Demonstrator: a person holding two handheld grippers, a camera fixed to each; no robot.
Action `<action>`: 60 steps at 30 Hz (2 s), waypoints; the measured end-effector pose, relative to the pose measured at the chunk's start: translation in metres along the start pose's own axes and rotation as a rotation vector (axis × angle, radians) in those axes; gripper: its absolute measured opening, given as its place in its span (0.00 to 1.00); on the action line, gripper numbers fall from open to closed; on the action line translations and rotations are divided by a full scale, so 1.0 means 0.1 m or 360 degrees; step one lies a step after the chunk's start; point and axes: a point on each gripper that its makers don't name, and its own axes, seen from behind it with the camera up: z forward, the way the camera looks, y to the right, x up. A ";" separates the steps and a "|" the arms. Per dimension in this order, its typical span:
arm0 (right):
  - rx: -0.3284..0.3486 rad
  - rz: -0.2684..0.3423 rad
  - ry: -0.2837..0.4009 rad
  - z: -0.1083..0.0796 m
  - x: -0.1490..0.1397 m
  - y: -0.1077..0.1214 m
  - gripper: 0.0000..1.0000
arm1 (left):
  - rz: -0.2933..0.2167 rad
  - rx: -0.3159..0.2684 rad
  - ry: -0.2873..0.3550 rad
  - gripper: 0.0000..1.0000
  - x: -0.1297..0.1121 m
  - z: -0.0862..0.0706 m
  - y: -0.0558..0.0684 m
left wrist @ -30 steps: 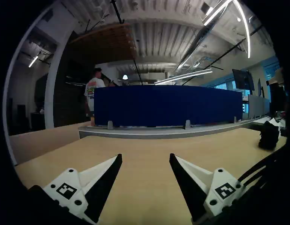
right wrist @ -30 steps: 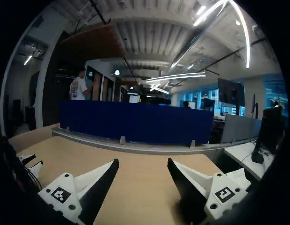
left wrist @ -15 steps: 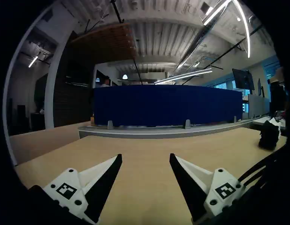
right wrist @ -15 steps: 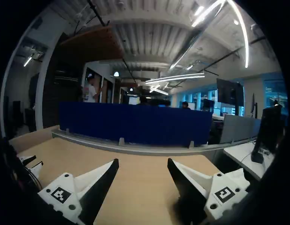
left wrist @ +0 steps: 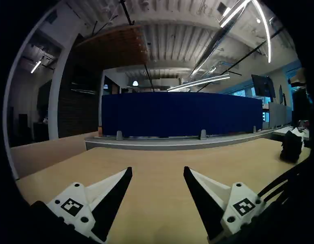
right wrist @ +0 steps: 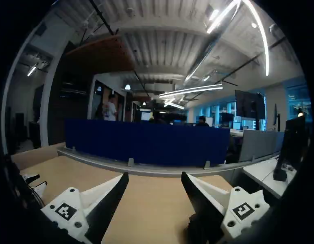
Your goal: Fold towel
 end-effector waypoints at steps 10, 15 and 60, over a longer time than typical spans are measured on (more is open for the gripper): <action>-0.0039 0.0020 0.0072 -0.04 0.07 0.32 1.00 | 0.0000 0.0000 0.0000 0.94 0.00 0.00 0.01; -0.0064 0.0022 0.0075 -0.05 -0.09 0.42 1.00 | 0.0000 0.0000 0.0000 0.94 0.00 0.00 0.01; -0.0148 0.0311 0.0007 0.43 -2.10 0.57 1.00 | 0.0000 0.0000 0.0000 0.94 0.00 0.00 0.00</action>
